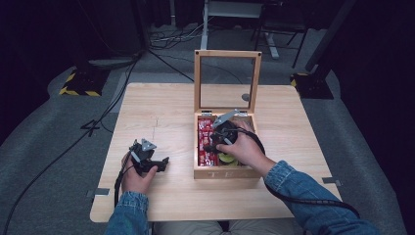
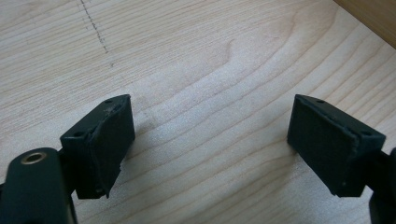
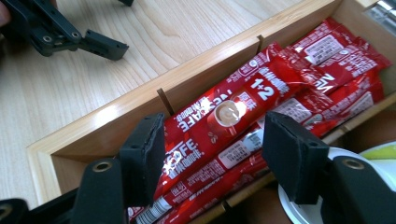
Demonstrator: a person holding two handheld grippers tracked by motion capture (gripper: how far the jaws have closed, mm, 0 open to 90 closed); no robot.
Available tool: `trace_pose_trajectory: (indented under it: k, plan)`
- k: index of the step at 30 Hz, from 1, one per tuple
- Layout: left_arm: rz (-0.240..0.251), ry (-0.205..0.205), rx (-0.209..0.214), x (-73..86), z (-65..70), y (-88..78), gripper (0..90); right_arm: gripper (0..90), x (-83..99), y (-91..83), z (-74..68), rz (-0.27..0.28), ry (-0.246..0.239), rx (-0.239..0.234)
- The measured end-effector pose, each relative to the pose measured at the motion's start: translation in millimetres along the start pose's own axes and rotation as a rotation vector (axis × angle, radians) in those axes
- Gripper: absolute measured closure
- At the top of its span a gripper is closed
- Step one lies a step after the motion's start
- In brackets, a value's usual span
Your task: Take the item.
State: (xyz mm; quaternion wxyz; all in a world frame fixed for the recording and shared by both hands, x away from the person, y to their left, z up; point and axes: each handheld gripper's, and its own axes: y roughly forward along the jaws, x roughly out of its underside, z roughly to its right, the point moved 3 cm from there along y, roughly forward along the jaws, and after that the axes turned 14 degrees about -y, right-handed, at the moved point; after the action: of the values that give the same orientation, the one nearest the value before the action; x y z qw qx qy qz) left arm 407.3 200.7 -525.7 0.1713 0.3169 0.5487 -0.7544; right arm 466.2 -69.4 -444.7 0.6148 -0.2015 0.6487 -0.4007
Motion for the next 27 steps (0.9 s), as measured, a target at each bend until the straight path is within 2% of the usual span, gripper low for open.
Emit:
trace_pose_trajectory:
  k: [6, 15, 21, 23, 27]
  plan:
    - [0.0, 0.0, 0.0, 0.0, 0.0, 0.0, 15.2, 38.9, -3.8, 8.9, -4.7, -0.04, -0.005, 0.018]
    - [0.001, -0.001, 0.0, 0.0, 0.0, 0.1, 15.2, 37.8, -3.4, 12.6, -6.6, -0.05, -0.002, 0.026]
    - [0.0, 0.0, 0.0, -0.1, 0.0, 0.1, 15.2, 42.0, -3.3, 12.5, -9.9, -0.065, 0.001, 0.034]
    - [0.0, -0.001, 0.0, -0.1, 0.0, 0.1, 15.2, 42.5, -3.0, 12.7, -10.3, -0.069, -0.018, 0.036]
    - [0.0, 0.0, -0.001, -0.1, 0.1, 0.1, 15.2, 43.7, -2.3, 13.2, -10.3, -0.064, -0.009, 0.044]
